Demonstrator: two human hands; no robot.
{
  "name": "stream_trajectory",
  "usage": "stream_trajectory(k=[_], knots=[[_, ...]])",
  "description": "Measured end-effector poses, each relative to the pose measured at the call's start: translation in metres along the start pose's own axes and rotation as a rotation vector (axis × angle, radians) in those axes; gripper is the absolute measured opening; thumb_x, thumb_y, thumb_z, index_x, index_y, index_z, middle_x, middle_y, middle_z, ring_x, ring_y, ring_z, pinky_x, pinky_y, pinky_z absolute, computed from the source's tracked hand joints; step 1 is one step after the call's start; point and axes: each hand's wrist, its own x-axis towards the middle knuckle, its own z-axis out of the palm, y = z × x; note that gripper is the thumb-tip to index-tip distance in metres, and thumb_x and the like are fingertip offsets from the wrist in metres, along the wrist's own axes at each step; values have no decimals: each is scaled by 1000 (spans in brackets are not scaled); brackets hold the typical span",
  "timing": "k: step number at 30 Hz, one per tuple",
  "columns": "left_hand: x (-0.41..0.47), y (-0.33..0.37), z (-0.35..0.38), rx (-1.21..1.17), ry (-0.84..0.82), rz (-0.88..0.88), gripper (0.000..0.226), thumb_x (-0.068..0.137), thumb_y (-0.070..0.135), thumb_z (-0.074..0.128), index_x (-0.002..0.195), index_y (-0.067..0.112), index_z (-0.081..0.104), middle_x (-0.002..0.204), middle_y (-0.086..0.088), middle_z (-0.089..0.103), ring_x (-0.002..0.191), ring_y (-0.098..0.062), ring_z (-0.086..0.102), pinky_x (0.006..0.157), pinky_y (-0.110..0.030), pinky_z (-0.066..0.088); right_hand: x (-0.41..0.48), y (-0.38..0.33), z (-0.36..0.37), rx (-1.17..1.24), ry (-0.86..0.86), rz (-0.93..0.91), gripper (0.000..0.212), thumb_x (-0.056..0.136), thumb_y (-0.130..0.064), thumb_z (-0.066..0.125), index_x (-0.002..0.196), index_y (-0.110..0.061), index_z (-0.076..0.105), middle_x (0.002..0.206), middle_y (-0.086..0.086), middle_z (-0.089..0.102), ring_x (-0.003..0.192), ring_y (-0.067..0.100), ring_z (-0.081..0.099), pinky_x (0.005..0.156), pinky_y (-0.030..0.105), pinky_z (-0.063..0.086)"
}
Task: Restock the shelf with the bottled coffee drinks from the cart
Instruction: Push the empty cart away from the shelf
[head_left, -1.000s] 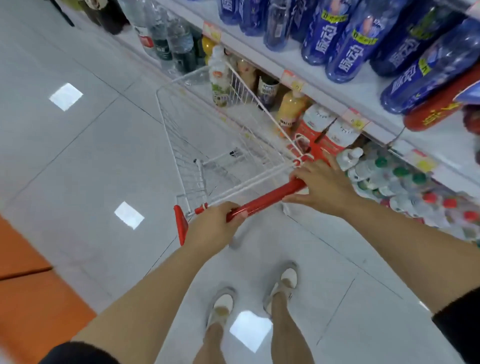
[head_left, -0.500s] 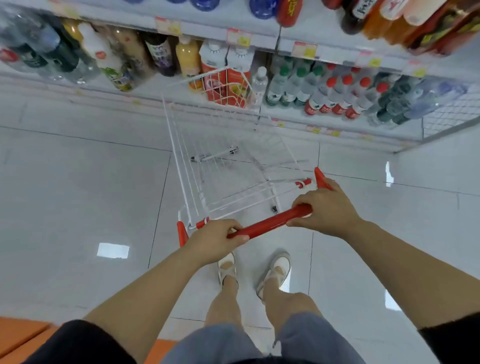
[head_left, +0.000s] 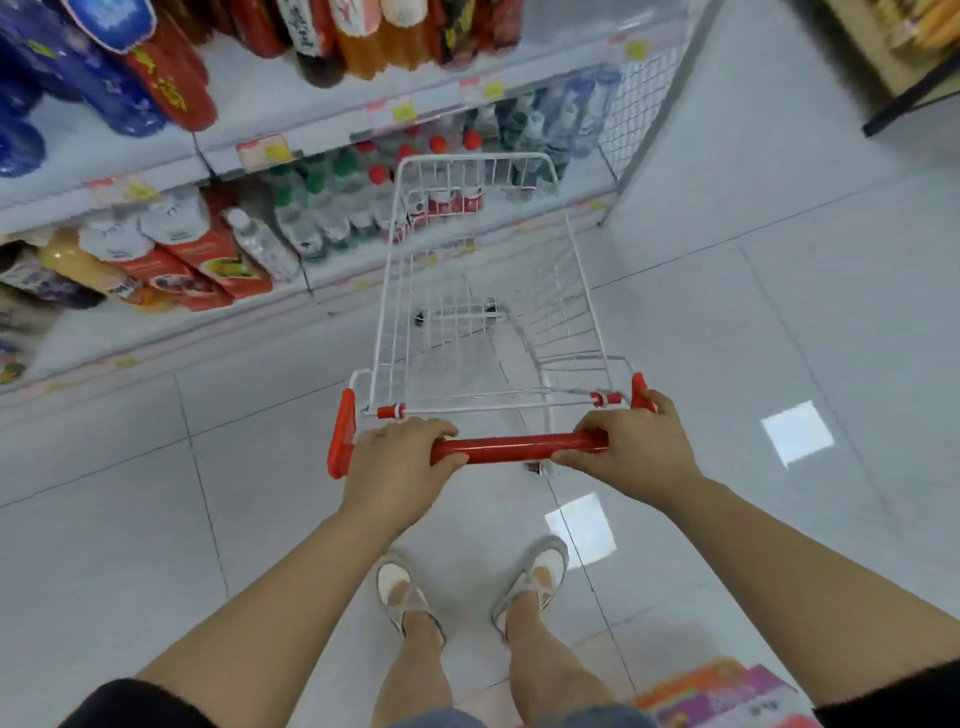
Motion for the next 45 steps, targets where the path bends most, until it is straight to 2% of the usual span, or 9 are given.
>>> stream_trajectory(k=[8,12,15,20,29,33,35,39,45], knots=[[85,146,34,216,122,182,31,89,50,51,115,37,61,114,12,60,116,-18,48,112,-50,0,-38,149,-20,294,194,221,24,85,-38,64,104,-24,66,84,-11,65,79,2,48,114,29,18],[120,219,54,239,109,303,33,86,49,56,116,36,63,120,9,58,123,-18,42,113,-55,2,-65,205,-23,369,302,356,21,86,-32,64,104,-22,66,83,-16,60,71,-7,43,113,33,21],[137,274,72,244,107,359,34,85,47,60,116,35,64,124,5,54,126,-19,38,113,-53,1,-87,240,-23,399,358,475,19,87,-32,63,103,-22,66,80,-15,58,69,1,44,116,33,13],[151,357,104,237,102,503,34,84,39,65,116,28,66,125,0,52,125,-22,37,107,-41,23,-126,289,-18,457,389,662,23,86,-38,63,102,-21,68,73,-10,57,64,0,36,105,36,29],[164,487,163,331,-127,843,38,84,34,67,120,24,64,130,-2,52,129,-24,39,106,-43,33,-194,343,13,563,484,999,38,80,-56,61,87,-19,64,58,-8,56,54,4,42,112,32,20],[162,539,194,310,-225,948,38,86,33,65,122,23,62,136,-1,48,140,-22,26,110,-49,28,-215,359,17,584,533,1141,59,67,-76,44,78,-22,65,55,-7,56,51,4,41,92,33,38],[160,564,211,306,-272,1013,37,87,32,64,123,22,62,138,-2,47,142,-23,21,112,-51,25,-226,369,14,590,469,1211,49,69,-76,47,72,-28,60,57,-9,59,57,12,50,86,32,41],[147,605,241,283,-353,1067,40,91,30,59,131,22,55,153,-4,27,145,-25,10,117,-42,19,-244,390,8,641,362,1336,42,76,-68,56,59,-31,44,52,-12,51,58,11,56,83,33,44],[124,665,278,375,-542,1150,56,91,35,58,143,26,38,159,0,-4,146,-21,11,112,-39,26,-265,413,18,736,455,1520,43,73,-71,55,59,-31,49,49,-12,55,62,8,61,81,36,47]])
